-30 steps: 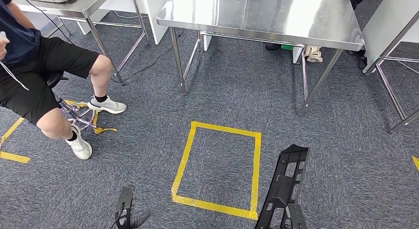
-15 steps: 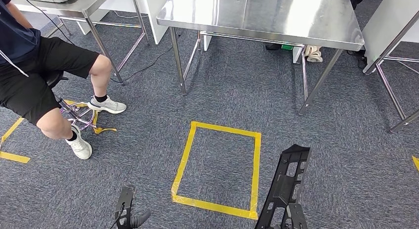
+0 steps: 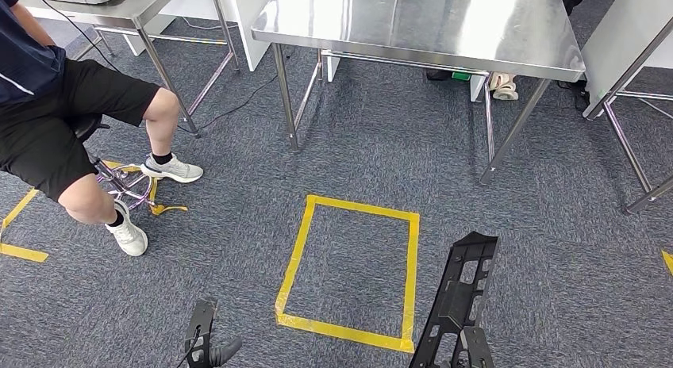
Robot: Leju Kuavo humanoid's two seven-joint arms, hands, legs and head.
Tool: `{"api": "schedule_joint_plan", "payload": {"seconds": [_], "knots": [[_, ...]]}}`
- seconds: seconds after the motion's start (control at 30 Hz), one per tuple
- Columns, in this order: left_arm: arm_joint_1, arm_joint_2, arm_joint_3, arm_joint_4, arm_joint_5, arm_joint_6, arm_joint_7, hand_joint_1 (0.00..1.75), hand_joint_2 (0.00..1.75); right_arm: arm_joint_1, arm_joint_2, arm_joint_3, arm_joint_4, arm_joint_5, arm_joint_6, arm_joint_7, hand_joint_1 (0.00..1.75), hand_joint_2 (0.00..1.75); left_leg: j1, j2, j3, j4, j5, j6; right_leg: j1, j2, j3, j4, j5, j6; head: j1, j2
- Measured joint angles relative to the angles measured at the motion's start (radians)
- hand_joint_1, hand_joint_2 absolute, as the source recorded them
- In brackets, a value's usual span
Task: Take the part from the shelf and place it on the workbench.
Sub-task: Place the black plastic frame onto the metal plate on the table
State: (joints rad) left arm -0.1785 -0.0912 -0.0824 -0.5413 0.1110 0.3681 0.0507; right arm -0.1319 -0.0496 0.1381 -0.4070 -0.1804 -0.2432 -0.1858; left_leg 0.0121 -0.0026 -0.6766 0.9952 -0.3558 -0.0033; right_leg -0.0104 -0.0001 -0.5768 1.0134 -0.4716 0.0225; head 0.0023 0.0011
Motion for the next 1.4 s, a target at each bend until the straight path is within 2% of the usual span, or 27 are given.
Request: {"api": "schedule_joint_plan", "payload": {"seconds": [0.57, 0.67, 0.73, 0.83, 0.9, 0.97, 1.1, 1.2, 1.33, 1.4], "knots": [[0.000, 0.000, 0.000, 0.000, 0.000, -0.001, 0.000, 0.00, 1.75, 0.000, -0.001, 0.000, -0.001, 0.005, -0.004, -0.005, 1.75, 1.75, 0.000, 0.000, 0.000, 0.000, 0.000, 0.000, 0.000, 0.000, 0.001, 0.000, 0.000, 0.000, 0.000, 0.000], [-0.001, 0.000, -0.002, 0.000, 0.003, -0.025, 0.001, 0.00, 1.75, -0.010, -0.023, 0.030, -0.083, 0.113, -0.045, -0.099, 1.75, 1.75, -0.003, -0.001, -0.008, -0.001, 0.004, 0.003, 0.002, 0.000, -0.002, 0.002, 0.003, 0.003, 0.000, 0.000], [-0.006, -0.001, -0.006, 0.001, 0.008, -0.038, 0.001, 0.00, 1.75, -0.078, -0.054, 0.078, -0.221, 0.220, -0.032, -0.154, 1.75, 1.75, -0.007, 0.009, -0.016, -0.001, 0.009, 0.005, 0.004, 0.009, -0.017, 0.004, 0.012, 0.005, -0.001, 0.000], [-0.026, -0.008, -0.016, 0.004, 0.020, -0.041, 0.000, 0.00, 1.75, -0.249, -0.081, 0.107, -0.386, 0.317, 0.045, -0.074, 1.75, 1.75, -0.007, 0.024, -0.019, -0.001, 0.015, 0.008, 0.000, 0.022, -0.036, 0.004, 0.020, 0.006, -0.004, 0.000], [-0.034, -0.014, -0.022, 0.006, 0.027, -0.042, -0.001, 0.00, 1.75, -0.309, -0.089, 0.107, -0.460, 0.356, 0.067, -0.048, 1.75, 1.75, -0.004, 0.016, -0.017, 0.000, 0.016, 0.008, 0.000, 0.015, -0.035, 0.003, 0.018, 0.006, -0.003, 0.000], [-0.035, -0.016, -0.025, 0.007, 0.033, -0.042, -0.001, 0.00, 1.75, -0.326, -0.091, 0.109, -0.516, 0.375, 0.071, -0.058, 1.75, 1.75, -0.003, 0.006, -0.018, 0.000, 0.017, 0.007, 0.000, 0.005, -0.029, 0.003, 0.017, 0.006, -0.003, 0.000], [-0.034, -0.015, -0.025, 0.009, 0.043, -0.039, -0.004, 0.00, 1.75, -0.301, -0.095, 0.111, -0.566, 0.390, 0.054, -0.013, 1.75, 1.75, -0.003, -0.001, -0.023, 0.000, 0.019, 0.008, 0.000, -0.001, -0.025, 0.003, 0.017, 0.007, -0.004, 0.000], [-0.028, -0.013, -0.026, 0.009, 0.055, -0.031, -0.006, 0.00, 1.75, -0.239, -0.098, 0.094, -0.543, 0.365, 0.017, 0.024, 1.75, 1.75, -0.003, -0.001, -0.022, 0.000, 0.018, 0.008, 0.000, -0.002, -0.024, 0.002, 0.017, 0.007, -0.003, 0.000], [-0.007, -0.001, -0.025, 0.000, 0.068, -0.026, 0.001, 0.00, 1.75, -0.126, -0.087, 0.020, -0.353, 0.307, -0.033, 0.047, 1.75, 1.75, -0.003, -0.007, -0.023, 0.000, 0.016, 0.009, 0.001, -0.007, -0.021, 0.000, 0.014, 0.010, -0.003, 0.000], [0.002, 0.006, -0.024, -0.002, 0.068, -0.026, 0.004, 0.00, 1.75, -0.075, -0.079, -0.016, -0.224, 0.292, -0.038, 0.104, 1.75, 1.75, -0.003, -0.008, -0.023, 0.000, 0.015, 0.009, 0.001, -0.008, -0.021, 0.000, 0.013, 0.010, -0.004, 0.000]]}}
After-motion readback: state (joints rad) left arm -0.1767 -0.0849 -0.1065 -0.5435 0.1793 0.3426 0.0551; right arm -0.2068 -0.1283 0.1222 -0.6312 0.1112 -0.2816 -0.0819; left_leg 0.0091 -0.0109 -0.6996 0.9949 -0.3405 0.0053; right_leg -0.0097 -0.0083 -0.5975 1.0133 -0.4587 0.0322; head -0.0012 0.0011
